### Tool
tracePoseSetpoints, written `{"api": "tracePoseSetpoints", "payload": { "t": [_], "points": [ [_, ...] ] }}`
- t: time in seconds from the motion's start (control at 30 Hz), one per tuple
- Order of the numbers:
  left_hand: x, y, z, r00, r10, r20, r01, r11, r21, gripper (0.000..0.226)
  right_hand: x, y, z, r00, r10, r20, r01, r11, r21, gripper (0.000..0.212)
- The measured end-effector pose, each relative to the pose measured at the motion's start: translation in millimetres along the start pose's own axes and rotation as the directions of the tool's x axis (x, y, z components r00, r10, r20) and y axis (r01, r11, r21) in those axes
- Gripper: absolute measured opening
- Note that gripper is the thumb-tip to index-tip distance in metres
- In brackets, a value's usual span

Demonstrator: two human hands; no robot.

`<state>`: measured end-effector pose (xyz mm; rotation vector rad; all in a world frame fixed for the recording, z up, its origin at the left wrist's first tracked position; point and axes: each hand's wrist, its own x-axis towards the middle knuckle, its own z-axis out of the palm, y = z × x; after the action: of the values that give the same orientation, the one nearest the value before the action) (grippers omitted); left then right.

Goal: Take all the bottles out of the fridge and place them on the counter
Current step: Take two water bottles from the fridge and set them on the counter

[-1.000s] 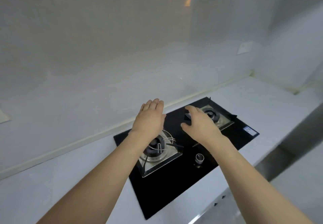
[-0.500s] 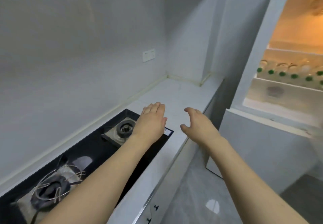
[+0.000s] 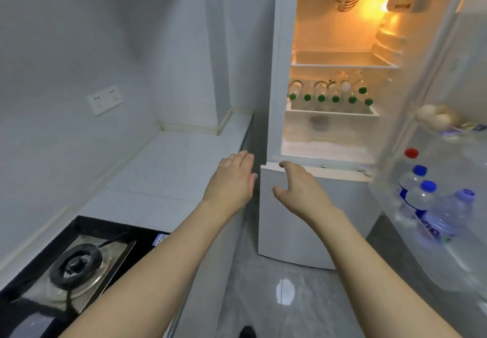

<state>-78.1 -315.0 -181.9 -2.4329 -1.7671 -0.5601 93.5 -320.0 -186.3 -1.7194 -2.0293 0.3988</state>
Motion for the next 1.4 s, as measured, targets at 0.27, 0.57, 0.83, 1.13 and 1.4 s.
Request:
{"api": "tracePoseSetpoints", "payload": {
  "t": [0.27, 0.57, 0.83, 1.13, 1.4],
  "points": [
    [139, -8, 58, 0.992, 0.118, 0.034, -0.115, 0.99, -0.083, 0.043, 105, 58, -7, 0.987, 0.142, -0.077, -0.147, 0.987, -0.065, 0.061],
    [265, -16, 91, 0.976, 0.218, 0.03, -0.209, 0.961, -0.179, 0.046, 212, 94, -27, 0.964, 0.218, -0.153, -0.234, 0.967, -0.097, 0.06],
    [335, 4, 110, 0.957, 0.288, 0.043, -0.267, 0.927, -0.262, 0.047, 255, 133, -54, 0.918, 0.308, -0.249, -0.337, 0.938, -0.084, 0.058],
    [395, 39, 139, 0.955, 0.282, 0.088, -0.22, 0.878, -0.426, 0.043, 302, 193, -83, 0.868, 0.408, -0.283, -0.426, 0.905, -0.002, 0.056],
    [484, 81, 168, 0.949, 0.137, 0.284, 0.064, 0.799, -0.598, 0.029, 362, 270, -104, 0.813, 0.527, -0.248, -0.526, 0.847, 0.076, 0.053]
  ]
}}
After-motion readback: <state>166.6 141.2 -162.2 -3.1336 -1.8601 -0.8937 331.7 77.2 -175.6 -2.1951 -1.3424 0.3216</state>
